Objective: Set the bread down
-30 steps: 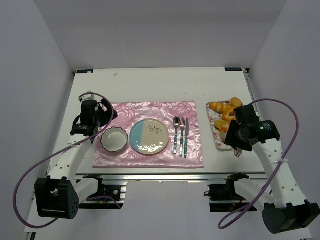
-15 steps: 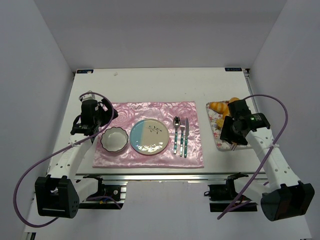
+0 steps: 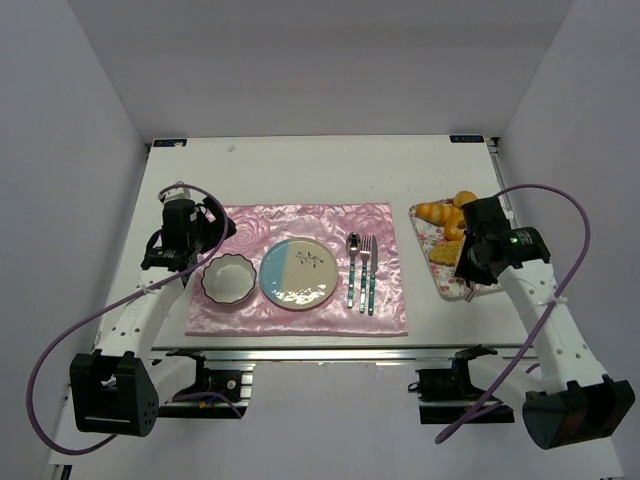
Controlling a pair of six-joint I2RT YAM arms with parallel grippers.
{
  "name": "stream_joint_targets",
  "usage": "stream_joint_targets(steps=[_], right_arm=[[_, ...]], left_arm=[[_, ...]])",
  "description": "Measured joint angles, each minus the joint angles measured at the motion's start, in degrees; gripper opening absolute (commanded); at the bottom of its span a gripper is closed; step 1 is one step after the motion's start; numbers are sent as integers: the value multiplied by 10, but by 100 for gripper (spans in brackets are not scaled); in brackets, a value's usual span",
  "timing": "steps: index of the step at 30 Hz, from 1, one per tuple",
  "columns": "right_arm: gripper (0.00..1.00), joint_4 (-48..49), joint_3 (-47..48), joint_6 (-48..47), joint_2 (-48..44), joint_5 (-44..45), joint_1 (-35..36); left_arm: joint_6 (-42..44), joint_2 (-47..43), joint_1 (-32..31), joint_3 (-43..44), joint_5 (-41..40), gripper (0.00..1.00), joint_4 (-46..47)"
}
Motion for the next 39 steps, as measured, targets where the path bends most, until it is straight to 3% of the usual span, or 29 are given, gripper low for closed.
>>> stream_joint_targets(steps=[7, 13, 17, 22, 25, 31, 35, 39], right_arm=[[16, -22, 99, -10, -41, -23, 0], [12, 43, 92, -43, -69, -162, 24], [15, 110, 60, -44, -45, -203, 159], [17, 169, 77, -43, 87, -158, 386], [18, 161, 116, -40, 176, -109, 447], [31, 127, 204, -34, 294, -21, 494], [53, 121, 216, -37, 309, -14, 511], [63, 119, 215, -43, 309, -19, 518]], left_arm=[[0, 0, 0, 0, 4, 98, 0], [0, -1, 0, 0, 5, 98, 0], [0, -9, 0, 0, 4, 98, -2], [0, -22, 0, 0, 4, 98, -14], [-1, -31, 0, 0, 1, 98, -21], [-1, -53, 0, 0, -11, 98, -28], [-1, -54, 0, 0, -14, 98, -30], [-1, -54, 0, 0, -15, 98, -31]])
